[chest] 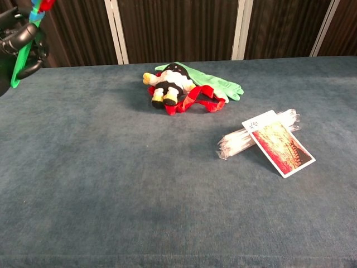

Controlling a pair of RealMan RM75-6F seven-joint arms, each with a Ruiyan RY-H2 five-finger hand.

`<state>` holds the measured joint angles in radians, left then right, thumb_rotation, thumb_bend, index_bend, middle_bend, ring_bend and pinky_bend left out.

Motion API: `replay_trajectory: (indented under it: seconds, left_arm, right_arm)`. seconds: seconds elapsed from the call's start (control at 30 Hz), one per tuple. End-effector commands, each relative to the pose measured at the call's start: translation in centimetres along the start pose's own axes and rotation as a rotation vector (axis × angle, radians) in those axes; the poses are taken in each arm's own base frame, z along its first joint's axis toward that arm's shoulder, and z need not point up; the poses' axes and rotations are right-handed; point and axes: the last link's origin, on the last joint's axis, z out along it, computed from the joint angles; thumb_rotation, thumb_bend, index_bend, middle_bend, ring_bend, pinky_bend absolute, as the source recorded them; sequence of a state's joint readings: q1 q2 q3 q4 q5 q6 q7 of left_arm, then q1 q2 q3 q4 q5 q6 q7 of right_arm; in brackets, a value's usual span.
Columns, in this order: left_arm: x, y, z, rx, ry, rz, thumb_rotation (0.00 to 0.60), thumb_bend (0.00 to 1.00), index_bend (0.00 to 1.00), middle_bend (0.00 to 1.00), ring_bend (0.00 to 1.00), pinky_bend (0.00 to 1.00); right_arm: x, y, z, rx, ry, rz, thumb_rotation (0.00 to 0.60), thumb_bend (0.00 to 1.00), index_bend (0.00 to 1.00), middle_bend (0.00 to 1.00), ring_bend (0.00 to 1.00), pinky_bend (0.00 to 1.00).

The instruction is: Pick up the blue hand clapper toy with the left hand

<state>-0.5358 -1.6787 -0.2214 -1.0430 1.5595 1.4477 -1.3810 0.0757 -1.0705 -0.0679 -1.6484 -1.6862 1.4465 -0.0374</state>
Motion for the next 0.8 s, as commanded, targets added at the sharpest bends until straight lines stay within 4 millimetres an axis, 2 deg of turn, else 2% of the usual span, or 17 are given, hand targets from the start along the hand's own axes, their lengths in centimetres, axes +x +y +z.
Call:
replay_trajectory:
  seconds: [0.03,0.17,0.23,0.3,0.4,0.67,0.73,0.8]
  left_arm:
    - [-0.7,-3.7,-3.2,-0.006,-0.248,0.552,0.6,0.62,0.89,0.75,0.62,1.0]
    - [-0.9,-6.3,-4.5,0.061,-0.475,0.778,0.6,0.61,0.89,0.76,0.62,1.0]
    - [-1.1,-6.8,-4.4,0.079,-0.511,0.803,0.6,0.61,0.89,0.76,0.62,1.0]
    - [-1.2,-6.7,-4.0,0.092,-0.496,0.756,0.6,0.61,0.89,0.76,0.62,1.0]
    - [-1.1,-5.9,-3.0,0.129,-0.414,0.558,0.6,0.61,0.89,0.76,0.62,1.0]
    - [1.4,-0.6,0.6,0.155,-0.058,-0.179,0.6,0.61,0.89,0.76,0.62,1.0]
    - [2.4,0.5,1.1,0.139,0.015,-0.289,0.6,0.62,0.89,0.76,0.62,1.0]
    - [3.3,1.0,1.3,0.125,0.067,-0.316,0.6,0.62,0.89,0.76,0.62,1.0]
  right_arm:
    - [0.0,0.0,0.0,-0.001,0.001,0.001,0.6,0.2,0.0,0.0,0.0,0.0]
    - [0.2,0.1,0.0,-0.002,0.006,0.003,0.6,0.2,0.0,0.0,0.0,0.0]
    - [0.2,0.1,0.0,-0.001,0.005,0.004,0.6,0.2,0.0,0.0,0.0,0.0]
    - [0.2,0.1,0.0,0.0,0.006,0.006,0.6,0.2,0.0,0.0,0.0,0.0]
    - [0.3,0.2,0.0,-0.001,0.008,0.008,0.6,0.2,0.0,0.0,0.0,0.0]
    - [0.3,0.2,-0.1,0.003,0.002,0.007,0.6,0.2,0.0,0.0,0.0,0.0]
    - [0.2,0.1,-0.1,0.005,-0.001,0.007,0.6,0.2,0.0,0.0,0.0,0.0]
    - [0.2,0.0,-0.1,0.005,-0.001,0.006,0.6,0.2,0.0,0.0,0.0,0.0]
